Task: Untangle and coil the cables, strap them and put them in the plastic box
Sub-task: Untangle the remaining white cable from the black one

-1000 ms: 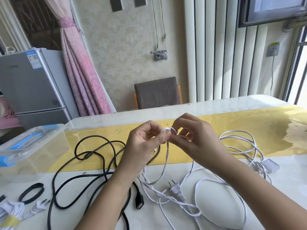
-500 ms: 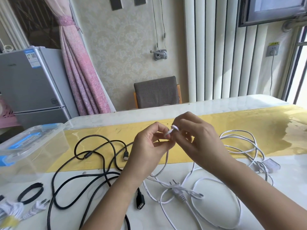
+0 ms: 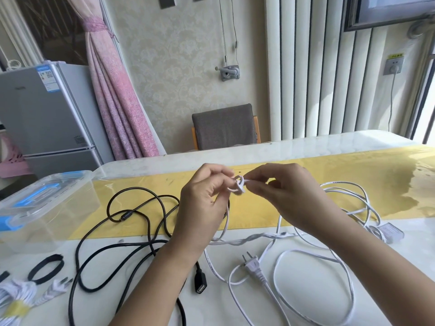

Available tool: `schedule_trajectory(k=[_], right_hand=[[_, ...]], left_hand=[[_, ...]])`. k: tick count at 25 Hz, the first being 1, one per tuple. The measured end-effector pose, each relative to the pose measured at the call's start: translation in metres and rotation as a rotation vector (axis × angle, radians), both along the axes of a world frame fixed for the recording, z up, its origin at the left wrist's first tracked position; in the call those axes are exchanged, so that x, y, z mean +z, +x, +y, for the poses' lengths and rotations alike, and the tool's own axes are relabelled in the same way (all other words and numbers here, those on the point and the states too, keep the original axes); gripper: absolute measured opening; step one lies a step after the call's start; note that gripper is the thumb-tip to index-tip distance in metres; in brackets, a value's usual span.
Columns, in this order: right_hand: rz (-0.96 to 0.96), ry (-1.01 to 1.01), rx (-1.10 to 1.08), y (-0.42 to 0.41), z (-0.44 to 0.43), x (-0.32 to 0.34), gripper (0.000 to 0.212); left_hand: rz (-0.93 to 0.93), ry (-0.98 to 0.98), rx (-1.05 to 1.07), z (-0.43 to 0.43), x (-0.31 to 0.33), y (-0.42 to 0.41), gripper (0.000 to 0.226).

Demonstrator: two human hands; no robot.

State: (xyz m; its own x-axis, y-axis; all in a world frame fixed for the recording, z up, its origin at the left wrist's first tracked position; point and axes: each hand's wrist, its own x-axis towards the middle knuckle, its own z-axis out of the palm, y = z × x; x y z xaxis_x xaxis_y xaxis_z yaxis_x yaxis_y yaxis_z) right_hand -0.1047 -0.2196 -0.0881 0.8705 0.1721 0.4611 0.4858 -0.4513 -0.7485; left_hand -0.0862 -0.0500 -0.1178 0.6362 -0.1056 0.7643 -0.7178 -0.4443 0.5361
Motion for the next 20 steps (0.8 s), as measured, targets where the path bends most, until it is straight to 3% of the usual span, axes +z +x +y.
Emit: schedule_trajectory(k=[2,5,8,10,13,16,18,20], right_hand=[[0.008,0.023,-0.014,-0.002,0.000,0.003,0.019],[0.143,0.148,0.137,-0.005,0.003,0.007,0.038],[0.367,0.362,0.326,-0.002,-0.001,0.006,0.030],[0.398,0.374,0.404,0.001,-0.005,0.002,0.025],[0.358,0.358,0.355,0.004,-0.007,0.000,0.016],[0.338,0.388,0.261,0.004,-0.007,0.002,0.027],[0.318,0.390,0.195,0.002,-0.004,0.001,0.027],[0.278,0.420,0.145,0.000,0.001,-0.001,0.023]], left_hand=[[-0.021,0.045,0.060,-0.001,0.003,-0.001,0.029],[0.060,0.015,0.120,-0.001,0.005,-0.002,0.034],[0.101,-0.050,0.132,0.001,0.006,-0.003,0.027],[0.210,-0.091,0.050,0.000,0.010,-0.005,0.025],[0.412,-0.088,-0.134,0.000,0.014,-0.008,0.025],[0.465,-0.071,-0.281,-0.002,0.013,-0.011,0.023],[0.455,-0.090,-0.263,-0.006,0.012,-0.014,0.033],[0.400,-0.132,-0.162,-0.012,0.011,-0.016,0.027]])
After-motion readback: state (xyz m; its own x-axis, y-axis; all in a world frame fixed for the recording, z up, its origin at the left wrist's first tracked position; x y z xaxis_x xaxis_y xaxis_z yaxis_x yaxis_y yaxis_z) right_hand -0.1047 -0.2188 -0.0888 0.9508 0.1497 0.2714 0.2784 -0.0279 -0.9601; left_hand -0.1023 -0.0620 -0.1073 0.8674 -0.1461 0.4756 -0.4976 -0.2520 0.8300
